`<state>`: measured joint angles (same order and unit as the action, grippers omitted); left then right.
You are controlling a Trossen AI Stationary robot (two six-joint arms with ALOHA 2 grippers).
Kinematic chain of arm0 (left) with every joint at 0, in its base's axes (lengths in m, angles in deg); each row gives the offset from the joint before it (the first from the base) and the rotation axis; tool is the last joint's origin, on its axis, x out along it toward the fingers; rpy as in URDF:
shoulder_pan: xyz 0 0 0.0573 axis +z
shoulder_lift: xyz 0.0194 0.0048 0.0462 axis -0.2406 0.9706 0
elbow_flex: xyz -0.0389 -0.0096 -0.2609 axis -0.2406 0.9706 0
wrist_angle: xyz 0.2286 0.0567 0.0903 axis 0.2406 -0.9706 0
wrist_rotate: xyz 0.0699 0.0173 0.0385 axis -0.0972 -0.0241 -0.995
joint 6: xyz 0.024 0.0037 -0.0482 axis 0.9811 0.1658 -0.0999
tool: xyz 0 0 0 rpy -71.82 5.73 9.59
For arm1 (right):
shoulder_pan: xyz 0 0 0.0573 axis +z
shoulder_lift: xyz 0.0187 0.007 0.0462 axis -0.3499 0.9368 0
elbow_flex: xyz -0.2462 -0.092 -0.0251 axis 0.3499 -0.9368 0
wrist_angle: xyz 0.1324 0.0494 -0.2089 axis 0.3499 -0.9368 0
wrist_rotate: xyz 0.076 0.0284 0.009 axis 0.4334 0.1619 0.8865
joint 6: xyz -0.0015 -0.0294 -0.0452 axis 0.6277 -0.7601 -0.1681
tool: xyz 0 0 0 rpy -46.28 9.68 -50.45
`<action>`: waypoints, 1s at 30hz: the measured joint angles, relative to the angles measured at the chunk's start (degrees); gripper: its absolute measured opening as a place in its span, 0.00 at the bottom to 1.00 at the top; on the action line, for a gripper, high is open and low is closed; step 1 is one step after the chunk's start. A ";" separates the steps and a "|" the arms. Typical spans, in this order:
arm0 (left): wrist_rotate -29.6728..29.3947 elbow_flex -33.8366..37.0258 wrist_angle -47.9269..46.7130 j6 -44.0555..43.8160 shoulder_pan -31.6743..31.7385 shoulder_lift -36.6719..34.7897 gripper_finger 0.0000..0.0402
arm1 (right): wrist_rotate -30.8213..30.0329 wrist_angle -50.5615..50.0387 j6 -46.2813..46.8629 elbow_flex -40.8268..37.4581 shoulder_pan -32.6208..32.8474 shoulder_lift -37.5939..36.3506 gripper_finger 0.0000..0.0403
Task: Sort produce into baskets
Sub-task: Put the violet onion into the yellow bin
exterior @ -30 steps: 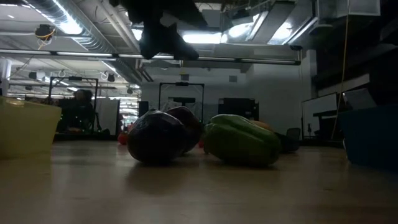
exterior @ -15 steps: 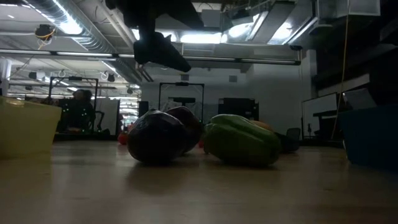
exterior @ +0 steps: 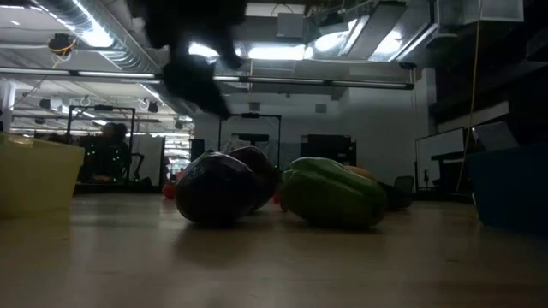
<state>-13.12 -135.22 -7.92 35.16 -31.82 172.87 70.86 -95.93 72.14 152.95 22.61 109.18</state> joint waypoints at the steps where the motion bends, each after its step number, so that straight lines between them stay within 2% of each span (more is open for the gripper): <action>1: 0.02 0.00 -2.02 -0.01 -0.30 0.00 1.00 | 0.01 0.03 -0.02 0.00 0.00 0.00 0.93; 4: -0.55 0.04 -5.48 -1.42 -1.25 0.40 1.00 | 0.01 0.22 -0.02 0.00 0.00 0.00 0.93; 20: -0.85 0.04 -3.56 -2.64 -2.70 8.96 1.00 | -0.58 1.48 -0.51 0.00 0.00 0.00 0.93; 23: -0.93 0.04 -2.37 -2.47 -2.70 9.30 1.00 | -2.71 1.41 -4.50 0.02 -0.62 -0.02 0.93; 30: -1.56 0.04 2.37 -1.14 -2.70 9.31 1.00 | -2.61 -0.21 -5.78 0.02 -3.66 -0.02 0.93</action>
<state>-14.69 -135.18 -5.55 34.02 -34.52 182.18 68.25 -96.14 66.36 152.98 18.94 109.16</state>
